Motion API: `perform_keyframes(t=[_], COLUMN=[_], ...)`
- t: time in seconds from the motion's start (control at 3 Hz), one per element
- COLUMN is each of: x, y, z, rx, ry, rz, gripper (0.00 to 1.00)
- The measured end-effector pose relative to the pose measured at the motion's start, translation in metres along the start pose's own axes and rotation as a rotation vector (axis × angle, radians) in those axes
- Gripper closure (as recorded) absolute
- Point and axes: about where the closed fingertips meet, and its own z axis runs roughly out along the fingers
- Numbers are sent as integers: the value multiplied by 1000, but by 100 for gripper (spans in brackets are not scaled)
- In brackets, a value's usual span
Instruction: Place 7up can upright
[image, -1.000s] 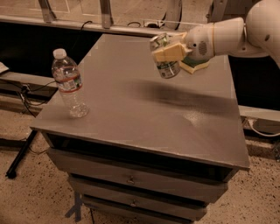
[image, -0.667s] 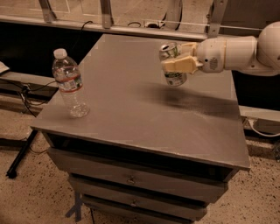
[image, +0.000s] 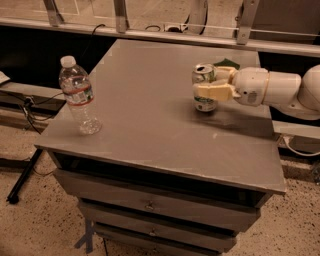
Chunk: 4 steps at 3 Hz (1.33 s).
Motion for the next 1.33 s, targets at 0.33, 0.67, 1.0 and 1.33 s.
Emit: perform_keyframes(t=[0.33, 0.67, 1.0, 1.33], x=[15, 25, 23, 22], y=[-2, -3, -3, -3], z=[-12, -20, -21, -21], rx=[14, 26, 27, 27], ry=[-35, -39, -39, -39], rz=[45, 74, 74, 74], gripper=[82, 59, 36, 12])
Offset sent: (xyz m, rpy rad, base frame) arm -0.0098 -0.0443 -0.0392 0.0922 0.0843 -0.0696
